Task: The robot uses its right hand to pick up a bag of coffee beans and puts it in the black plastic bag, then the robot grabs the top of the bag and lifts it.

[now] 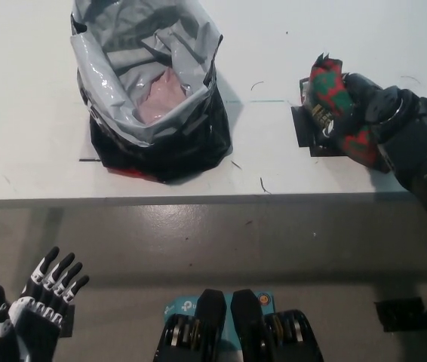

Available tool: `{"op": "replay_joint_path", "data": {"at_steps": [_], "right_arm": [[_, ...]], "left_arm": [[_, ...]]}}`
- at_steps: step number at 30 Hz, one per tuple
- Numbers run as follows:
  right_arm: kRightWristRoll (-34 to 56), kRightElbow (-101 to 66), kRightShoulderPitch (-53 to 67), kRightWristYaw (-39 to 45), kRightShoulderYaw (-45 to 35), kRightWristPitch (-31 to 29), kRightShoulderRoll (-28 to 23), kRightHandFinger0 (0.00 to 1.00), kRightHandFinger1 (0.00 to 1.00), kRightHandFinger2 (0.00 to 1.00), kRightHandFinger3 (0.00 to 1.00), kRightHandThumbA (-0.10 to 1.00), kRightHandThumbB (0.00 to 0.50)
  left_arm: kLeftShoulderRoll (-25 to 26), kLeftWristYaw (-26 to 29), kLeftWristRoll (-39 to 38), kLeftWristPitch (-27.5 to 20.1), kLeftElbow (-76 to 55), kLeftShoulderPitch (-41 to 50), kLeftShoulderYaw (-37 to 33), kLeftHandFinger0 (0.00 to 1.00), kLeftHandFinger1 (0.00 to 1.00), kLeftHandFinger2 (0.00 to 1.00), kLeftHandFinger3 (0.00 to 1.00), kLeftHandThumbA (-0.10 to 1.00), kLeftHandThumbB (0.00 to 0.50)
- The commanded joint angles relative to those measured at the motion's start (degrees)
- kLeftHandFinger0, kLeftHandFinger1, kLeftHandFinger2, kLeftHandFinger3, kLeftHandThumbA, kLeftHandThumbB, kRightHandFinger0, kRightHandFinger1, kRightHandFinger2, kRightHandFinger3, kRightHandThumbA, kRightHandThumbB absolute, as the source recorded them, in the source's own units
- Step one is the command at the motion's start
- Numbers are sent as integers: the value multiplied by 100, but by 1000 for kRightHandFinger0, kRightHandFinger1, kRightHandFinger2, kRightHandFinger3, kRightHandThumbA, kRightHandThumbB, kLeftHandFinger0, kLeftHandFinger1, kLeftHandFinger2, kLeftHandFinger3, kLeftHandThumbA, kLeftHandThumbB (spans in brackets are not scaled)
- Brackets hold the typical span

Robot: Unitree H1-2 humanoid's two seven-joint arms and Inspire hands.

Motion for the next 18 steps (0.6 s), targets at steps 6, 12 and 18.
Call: {"op": "replay_joint_path", "data": {"at_steps": [6, 12, 18], "right_arm": [[-535, 137, 391, -1811, 491, 99, 100, 181, 282, 466, 1000, -31, 244], [-200, 90, 468, -2546, 124, -286, 77, 203, 288, 427, 743, -99, 237], [490, 56, 395, -2559, -724, -682, 53, 257, 431, 536, 449, -100, 192]], "left_arm": [[67, 39, -9, -242, -67, -118, 94, 1000, 1000, 1000, 1000, 1000, 287], [71, 35, -44, -225, -81, -110, 81, 1000, 1000, 1000, 1000, 1000, 269], [73, 49, -45, -220, -64, -147, 92, 1000, 1000, 1000, 1000, 1000, 263]]}}
